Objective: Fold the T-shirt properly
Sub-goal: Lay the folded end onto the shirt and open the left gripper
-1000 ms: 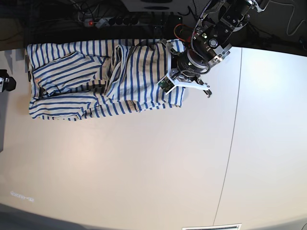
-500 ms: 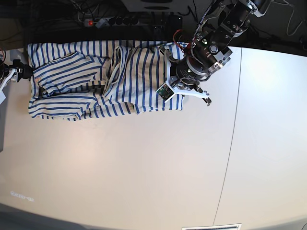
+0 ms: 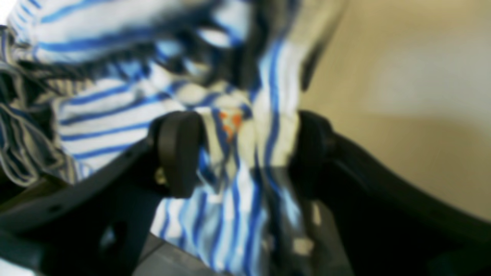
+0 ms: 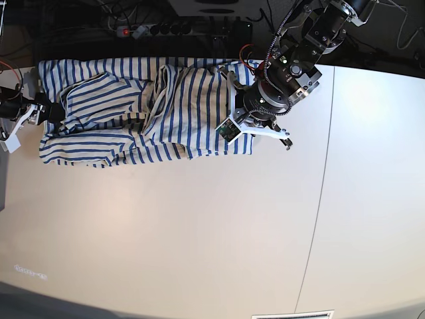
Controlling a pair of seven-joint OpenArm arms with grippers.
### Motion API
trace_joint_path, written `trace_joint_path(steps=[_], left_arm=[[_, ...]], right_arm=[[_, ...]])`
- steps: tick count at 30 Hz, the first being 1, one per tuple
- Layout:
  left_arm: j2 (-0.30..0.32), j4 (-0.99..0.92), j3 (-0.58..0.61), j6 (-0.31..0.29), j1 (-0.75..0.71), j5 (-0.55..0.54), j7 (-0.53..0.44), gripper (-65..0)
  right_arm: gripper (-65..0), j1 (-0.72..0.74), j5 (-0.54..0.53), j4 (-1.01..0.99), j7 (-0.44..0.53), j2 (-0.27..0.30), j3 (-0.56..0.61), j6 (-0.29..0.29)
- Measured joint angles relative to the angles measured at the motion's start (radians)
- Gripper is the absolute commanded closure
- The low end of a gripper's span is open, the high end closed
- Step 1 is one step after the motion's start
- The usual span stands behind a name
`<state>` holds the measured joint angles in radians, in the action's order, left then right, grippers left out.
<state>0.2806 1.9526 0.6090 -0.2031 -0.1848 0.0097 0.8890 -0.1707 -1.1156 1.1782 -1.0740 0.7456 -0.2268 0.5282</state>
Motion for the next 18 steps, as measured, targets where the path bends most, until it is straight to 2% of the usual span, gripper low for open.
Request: trace_joint_path(steps=[7, 9, 11, 14, 15, 18], left_arm=[[0.0, 0.0, 0.0, 0.0, 0.003, 0.0, 0.0, -1.5], [0.0, 0.0, 0.0, 0.0, 0.006, 0.0, 0.0, -1.5], [0.0, 0.0, 0.0, 0.0, 0.008, 0.0, 0.0, -1.5], [0.0, 0.0, 0.0, 0.0, 0.011, 0.0, 0.0, -1.5], [0.0, 0.0, 0.0, 0.0, 0.011, 0.0, -0.001, -1.5], [0.0, 0.0, 0.0, 0.0, 0.013, 0.0, -0.007, -1.5]], right_arm=[[-39.4, 0.002, 0.001, 0.001, 0.0, -0.026, -0.002, 0.0], [-36.9, 0.002, 0.003, 0.001, 0.0, -0.028, -0.002, 0.0], [-26.9, 0.002, 0.011, 0.001, 0.0, -0.029, -0.002, 0.0], [-3.0, 0.002, 0.024, 0.001, 0.016, -0.039, -0.002, 0.0], [0.0, 0.002, 0.02, 0.001, 0.021, -0.04, -0.002, -0.001], [0.0, 0.002, 0.05, 0.001, 0.056, -0.04, 0.0, -0.001]])
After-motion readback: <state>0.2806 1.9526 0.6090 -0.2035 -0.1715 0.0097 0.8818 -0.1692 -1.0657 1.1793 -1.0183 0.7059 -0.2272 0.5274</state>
